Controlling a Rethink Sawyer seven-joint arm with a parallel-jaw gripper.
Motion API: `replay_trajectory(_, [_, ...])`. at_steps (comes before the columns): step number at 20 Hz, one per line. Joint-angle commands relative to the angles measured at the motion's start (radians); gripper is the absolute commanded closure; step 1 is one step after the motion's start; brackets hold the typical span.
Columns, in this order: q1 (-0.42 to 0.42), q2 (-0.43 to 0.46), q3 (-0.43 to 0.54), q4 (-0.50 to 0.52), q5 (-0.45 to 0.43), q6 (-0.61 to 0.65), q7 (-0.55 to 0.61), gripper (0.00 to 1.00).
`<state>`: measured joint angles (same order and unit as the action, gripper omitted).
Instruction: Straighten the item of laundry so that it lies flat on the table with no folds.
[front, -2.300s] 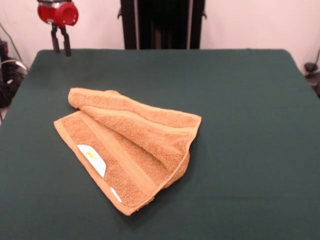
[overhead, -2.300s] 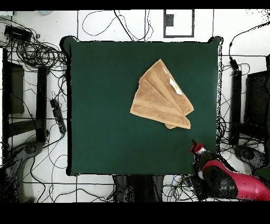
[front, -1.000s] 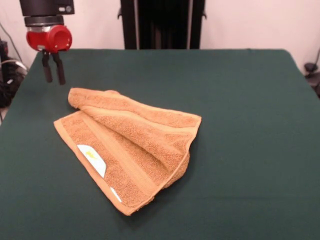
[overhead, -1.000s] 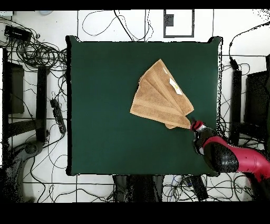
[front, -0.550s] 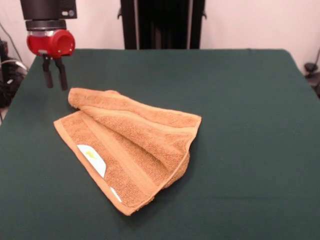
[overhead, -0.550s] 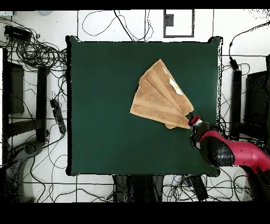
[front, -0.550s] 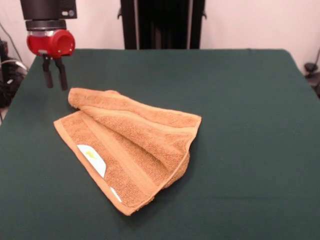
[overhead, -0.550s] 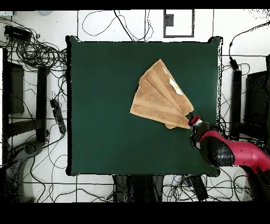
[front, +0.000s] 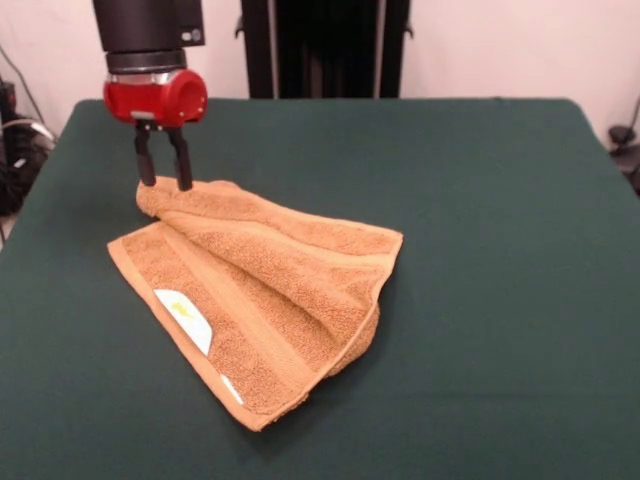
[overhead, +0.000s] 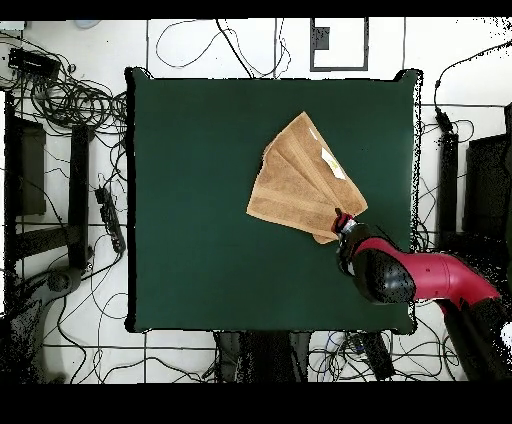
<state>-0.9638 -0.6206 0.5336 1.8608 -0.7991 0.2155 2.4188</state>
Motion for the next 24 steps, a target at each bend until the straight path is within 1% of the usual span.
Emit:
replay_trajectory(1, [0.069,0.073,-0.031,-0.067,-0.021,-0.02,-0.001,0.0])
replay_trajectory(3, [0.063,0.123,-0.035,-0.088,-0.044,-0.044,-0.015,0.0])
replay_trajectory(6, [0.013,0.196,0.013,-0.121,-0.07,-0.045,-0.084,0.0])
replay_trajectory(9, [-0.011,0.221,0.038,-0.133,-0.081,-0.033,-0.119,0.0])
replay_trajectory(20, [-0.017,0.232,0.057,-0.142,-0.088,-0.011,-0.134,0.0])
replay_trajectory(24, [-0.003,0.214,0.042,-0.134,-0.093,-0.021,-0.119,0.0])
